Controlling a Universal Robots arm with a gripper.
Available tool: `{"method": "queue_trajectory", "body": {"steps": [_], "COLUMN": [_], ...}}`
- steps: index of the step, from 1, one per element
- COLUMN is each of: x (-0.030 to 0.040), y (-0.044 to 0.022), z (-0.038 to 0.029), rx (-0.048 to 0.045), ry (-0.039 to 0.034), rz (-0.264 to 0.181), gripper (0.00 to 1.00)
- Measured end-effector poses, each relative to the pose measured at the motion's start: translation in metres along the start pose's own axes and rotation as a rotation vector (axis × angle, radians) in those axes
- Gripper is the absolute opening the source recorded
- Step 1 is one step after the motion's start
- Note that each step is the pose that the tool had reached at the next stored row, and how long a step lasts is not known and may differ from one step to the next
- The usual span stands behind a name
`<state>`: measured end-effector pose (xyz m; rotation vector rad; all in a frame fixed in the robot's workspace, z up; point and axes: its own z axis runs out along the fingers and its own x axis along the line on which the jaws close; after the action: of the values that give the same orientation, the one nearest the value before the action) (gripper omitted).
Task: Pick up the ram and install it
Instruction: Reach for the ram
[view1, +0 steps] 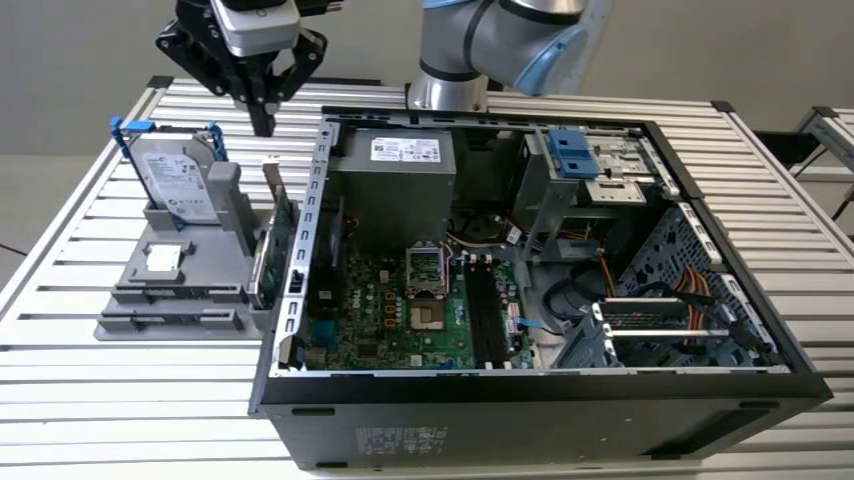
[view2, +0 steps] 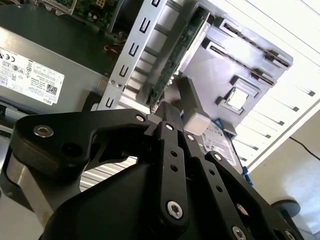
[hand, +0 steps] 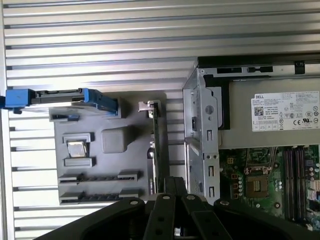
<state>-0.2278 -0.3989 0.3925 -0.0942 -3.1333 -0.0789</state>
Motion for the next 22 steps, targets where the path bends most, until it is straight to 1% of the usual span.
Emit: {"method": "queue_trajectory", "body": {"steps": [22], "x": [0.0291], "y": [-0.0018], "z": [0.0001], "rx": [0.0003], "ry": [0.0039], "rz": [0.000], "gripper": [0.00]}}
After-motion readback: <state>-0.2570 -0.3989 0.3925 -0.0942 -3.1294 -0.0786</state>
